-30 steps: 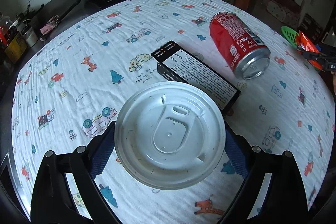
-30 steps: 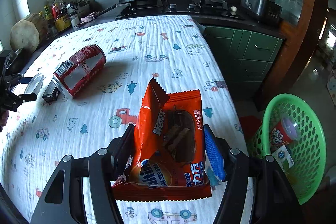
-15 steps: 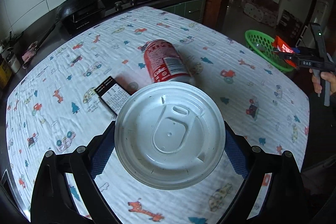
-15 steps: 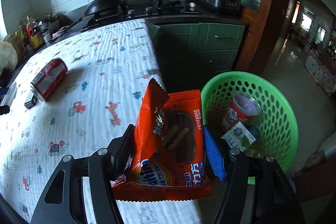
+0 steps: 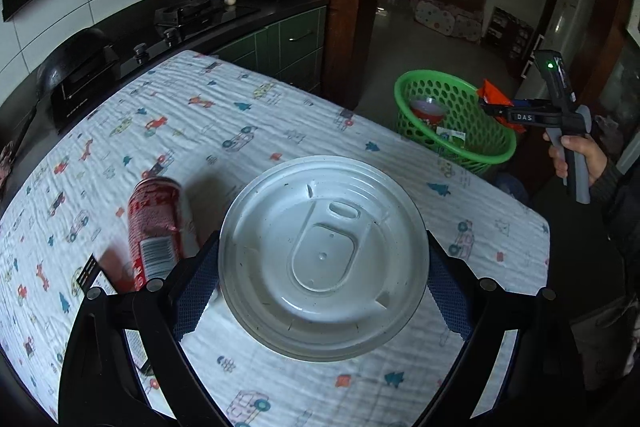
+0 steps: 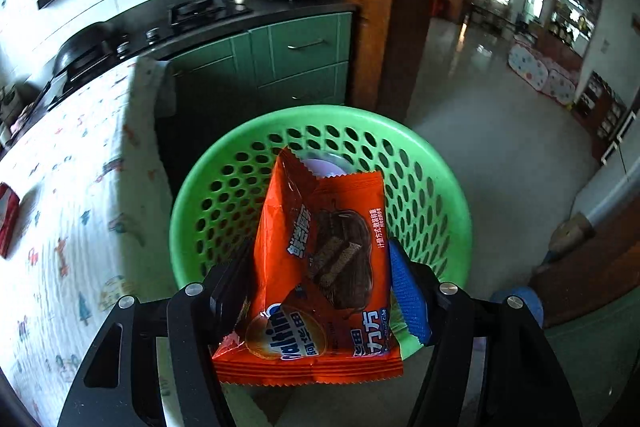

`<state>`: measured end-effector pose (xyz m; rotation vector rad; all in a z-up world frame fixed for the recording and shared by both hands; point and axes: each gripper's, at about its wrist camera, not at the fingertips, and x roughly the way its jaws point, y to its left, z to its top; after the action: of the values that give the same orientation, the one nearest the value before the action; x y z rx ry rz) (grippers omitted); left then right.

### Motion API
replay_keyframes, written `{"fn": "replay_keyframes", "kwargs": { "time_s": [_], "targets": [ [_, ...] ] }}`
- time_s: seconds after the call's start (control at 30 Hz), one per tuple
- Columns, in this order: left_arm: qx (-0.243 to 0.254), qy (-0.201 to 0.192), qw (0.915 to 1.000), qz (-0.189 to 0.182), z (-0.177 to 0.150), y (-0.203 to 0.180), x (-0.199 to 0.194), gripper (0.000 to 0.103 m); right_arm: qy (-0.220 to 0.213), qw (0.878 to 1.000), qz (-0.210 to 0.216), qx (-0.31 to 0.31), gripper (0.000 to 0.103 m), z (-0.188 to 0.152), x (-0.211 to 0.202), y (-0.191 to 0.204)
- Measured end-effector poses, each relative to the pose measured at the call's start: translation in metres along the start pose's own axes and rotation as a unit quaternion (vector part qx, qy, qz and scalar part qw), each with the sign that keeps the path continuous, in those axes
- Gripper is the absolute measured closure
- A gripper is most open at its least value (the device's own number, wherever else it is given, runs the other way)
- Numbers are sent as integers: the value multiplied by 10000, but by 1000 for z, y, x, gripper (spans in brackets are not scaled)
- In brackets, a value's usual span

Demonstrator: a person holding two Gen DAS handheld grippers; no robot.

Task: Collect trash
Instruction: 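Carry the wafer packet into the wastebasket and open the right tool, then drop the white lid into the wastebasket with the left tool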

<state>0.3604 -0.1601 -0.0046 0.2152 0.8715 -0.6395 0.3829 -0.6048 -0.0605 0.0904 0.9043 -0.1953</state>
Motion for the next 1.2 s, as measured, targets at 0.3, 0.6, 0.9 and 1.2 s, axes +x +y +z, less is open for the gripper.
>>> {"fn": "replay_keyframes", "kwargs": {
  "time_s": [0.3,0.6,0.9,1.2],
  "targets": [
    [255,-56,9990,-376,60,-54,45,11,-110,9996,-144,196,23,1,14,-29],
    [394,16,9970,-670,109,-105,97,11,-331,9993,-21,155,23,-19,-14,-48],
    [359,229,9953,-867,136,-149,152,11,-518,9985,77,167,19,-46,-49,-65],
    [209,570,9936,-958,144,-182,209,11,-520,9983,250,91,18,-72,-67,-72]
  ]
}}
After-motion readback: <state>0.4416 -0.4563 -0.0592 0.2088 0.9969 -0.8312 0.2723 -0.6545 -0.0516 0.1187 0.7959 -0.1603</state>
